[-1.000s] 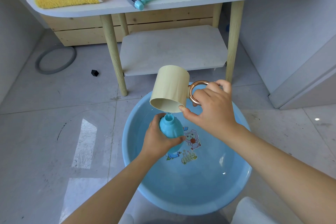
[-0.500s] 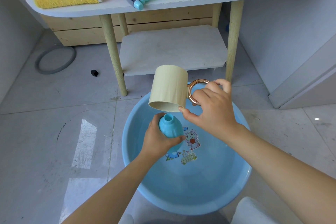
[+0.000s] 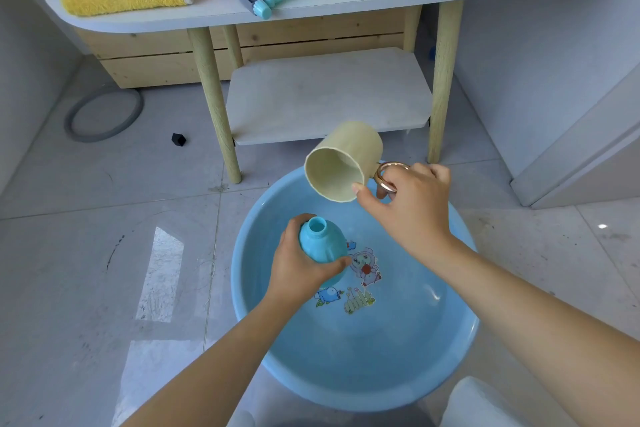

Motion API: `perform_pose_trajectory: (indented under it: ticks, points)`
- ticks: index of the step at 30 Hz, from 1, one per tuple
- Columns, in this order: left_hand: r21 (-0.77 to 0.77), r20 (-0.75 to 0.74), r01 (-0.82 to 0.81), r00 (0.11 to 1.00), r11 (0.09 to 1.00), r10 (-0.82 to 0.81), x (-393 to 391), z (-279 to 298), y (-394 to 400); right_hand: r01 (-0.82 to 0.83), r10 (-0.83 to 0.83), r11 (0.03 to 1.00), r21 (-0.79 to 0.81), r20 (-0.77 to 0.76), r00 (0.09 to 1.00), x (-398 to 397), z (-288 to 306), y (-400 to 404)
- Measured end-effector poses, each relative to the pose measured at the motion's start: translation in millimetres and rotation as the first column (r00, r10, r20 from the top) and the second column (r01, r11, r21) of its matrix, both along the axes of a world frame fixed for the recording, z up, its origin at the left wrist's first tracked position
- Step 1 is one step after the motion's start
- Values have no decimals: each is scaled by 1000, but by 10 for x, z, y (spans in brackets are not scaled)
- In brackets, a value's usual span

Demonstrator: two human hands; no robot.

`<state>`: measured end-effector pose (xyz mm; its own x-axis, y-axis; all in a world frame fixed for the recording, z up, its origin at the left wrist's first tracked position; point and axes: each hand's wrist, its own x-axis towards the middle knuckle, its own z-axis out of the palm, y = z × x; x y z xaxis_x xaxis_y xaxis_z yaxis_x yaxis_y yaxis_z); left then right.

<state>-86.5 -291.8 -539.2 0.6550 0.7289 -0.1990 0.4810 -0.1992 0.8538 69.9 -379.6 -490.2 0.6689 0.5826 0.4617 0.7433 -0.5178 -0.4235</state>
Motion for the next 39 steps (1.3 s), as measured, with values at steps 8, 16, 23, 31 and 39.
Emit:
perform_pose_trajectory:
  ticks: [8, 16, 23, 31, 39]
  points:
    - [-52, 30, -19, 999, 998, 20, -12, 12, 29, 80, -136, 869, -488, -82, 987, 163, -311, -203]
    - [-49, 14, -12, 1000, 999, 13, -30, -6, 22, 28, 36, 675, -738, 71, 997, 129, -506, -356]
    - [-38, -8, -5, 1000, 999, 5, -56, -25, 33, -2, 74, 595, -804, 52, 996, 121, -600, -412]
    - [-33, -18, -1, 1000, 999, 0, -62, -21, 28, 24, -61, 668, -744, -23, 998, 113, -578, -389]
    - [-25, -46, 10, 999, 1000, -12, -55, -24, 7, 71, -272, 867, -493, -351, 896, 130, -282, -300]
